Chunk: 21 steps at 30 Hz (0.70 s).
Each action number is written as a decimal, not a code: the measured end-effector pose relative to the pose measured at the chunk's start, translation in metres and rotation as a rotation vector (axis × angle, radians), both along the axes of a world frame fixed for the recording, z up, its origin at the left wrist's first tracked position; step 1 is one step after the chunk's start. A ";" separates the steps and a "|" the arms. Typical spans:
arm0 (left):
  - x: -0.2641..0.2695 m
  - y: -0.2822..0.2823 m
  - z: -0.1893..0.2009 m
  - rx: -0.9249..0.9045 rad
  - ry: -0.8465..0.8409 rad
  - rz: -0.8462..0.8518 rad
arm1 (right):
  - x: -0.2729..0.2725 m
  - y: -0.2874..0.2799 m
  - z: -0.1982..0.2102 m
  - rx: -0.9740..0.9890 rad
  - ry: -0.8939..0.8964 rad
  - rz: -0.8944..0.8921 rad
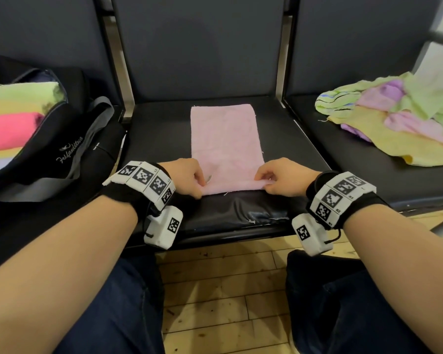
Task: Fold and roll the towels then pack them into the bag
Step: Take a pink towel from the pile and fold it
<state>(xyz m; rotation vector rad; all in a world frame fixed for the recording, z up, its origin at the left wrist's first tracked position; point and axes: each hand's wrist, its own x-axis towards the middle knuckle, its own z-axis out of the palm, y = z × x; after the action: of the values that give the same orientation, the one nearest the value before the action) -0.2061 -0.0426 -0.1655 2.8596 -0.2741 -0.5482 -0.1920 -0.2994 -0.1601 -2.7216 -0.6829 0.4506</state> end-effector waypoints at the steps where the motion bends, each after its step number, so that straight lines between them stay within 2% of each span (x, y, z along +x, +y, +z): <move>1: 0.000 0.001 0.000 0.008 -0.002 -0.006 | 0.000 0.001 0.000 -0.012 -0.003 0.006; 5: 0.000 -0.004 0.000 0.045 -0.036 -0.047 | 0.001 0.005 0.000 -0.032 -0.014 0.018; 9: -0.002 -0.004 0.003 0.078 -0.030 -0.061 | 0.002 0.006 0.000 0.013 0.008 -0.049; 17: -0.004 -0.004 0.014 -0.139 0.061 0.050 | 0.007 0.001 0.000 0.096 0.172 -0.151; 21: -0.008 -0.013 0.018 -0.397 0.210 0.215 | 0.010 -0.001 0.000 0.207 0.241 -0.215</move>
<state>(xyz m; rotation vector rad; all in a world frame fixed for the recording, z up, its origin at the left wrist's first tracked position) -0.2142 -0.0551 -0.1476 2.3892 -0.0321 -0.6599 -0.1817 -0.3005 -0.1604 -2.4580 -0.3484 0.6054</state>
